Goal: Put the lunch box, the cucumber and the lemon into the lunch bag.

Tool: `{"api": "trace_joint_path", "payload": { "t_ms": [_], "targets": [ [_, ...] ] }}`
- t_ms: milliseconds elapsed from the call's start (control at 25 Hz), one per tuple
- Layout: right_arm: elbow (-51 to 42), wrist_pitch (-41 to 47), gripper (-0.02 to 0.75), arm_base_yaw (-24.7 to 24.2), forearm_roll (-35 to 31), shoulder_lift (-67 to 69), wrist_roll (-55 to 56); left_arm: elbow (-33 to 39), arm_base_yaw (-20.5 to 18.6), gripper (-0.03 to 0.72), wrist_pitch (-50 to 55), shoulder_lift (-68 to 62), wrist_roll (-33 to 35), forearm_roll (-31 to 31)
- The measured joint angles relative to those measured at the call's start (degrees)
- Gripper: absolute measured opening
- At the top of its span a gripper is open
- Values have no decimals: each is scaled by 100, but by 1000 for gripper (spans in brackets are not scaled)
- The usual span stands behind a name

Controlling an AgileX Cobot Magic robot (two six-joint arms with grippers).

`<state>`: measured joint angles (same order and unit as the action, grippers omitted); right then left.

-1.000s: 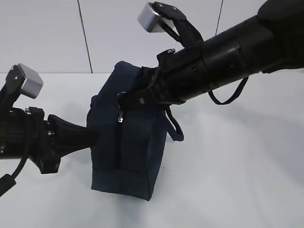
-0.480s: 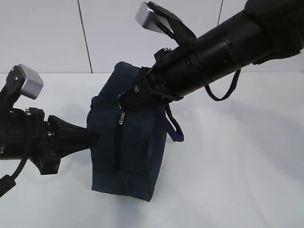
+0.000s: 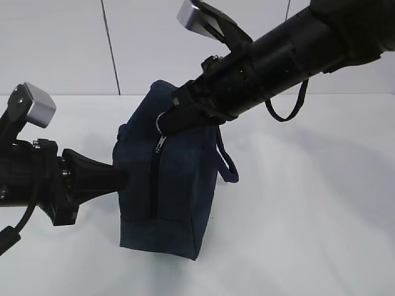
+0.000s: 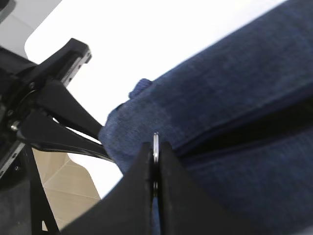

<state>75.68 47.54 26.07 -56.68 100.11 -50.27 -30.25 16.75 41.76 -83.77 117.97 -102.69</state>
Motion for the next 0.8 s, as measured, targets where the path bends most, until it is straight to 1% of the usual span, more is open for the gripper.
{"api": "trace_joint_path", "payload": {
  "t_ms": [240, 520, 800],
  "targets": [
    [21, 43, 8, -254, 12, 0, 201, 0, 0, -6, 20, 0, 0, -25],
    [59, -62, 8, -353, 12, 22, 237, 0, 0, -6, 20, 0, 0, -39],
    [686, -114, 8, -373, 44, 512, 247, 0, 0, -6, 20, 0, 0, -39]
  ]
}}
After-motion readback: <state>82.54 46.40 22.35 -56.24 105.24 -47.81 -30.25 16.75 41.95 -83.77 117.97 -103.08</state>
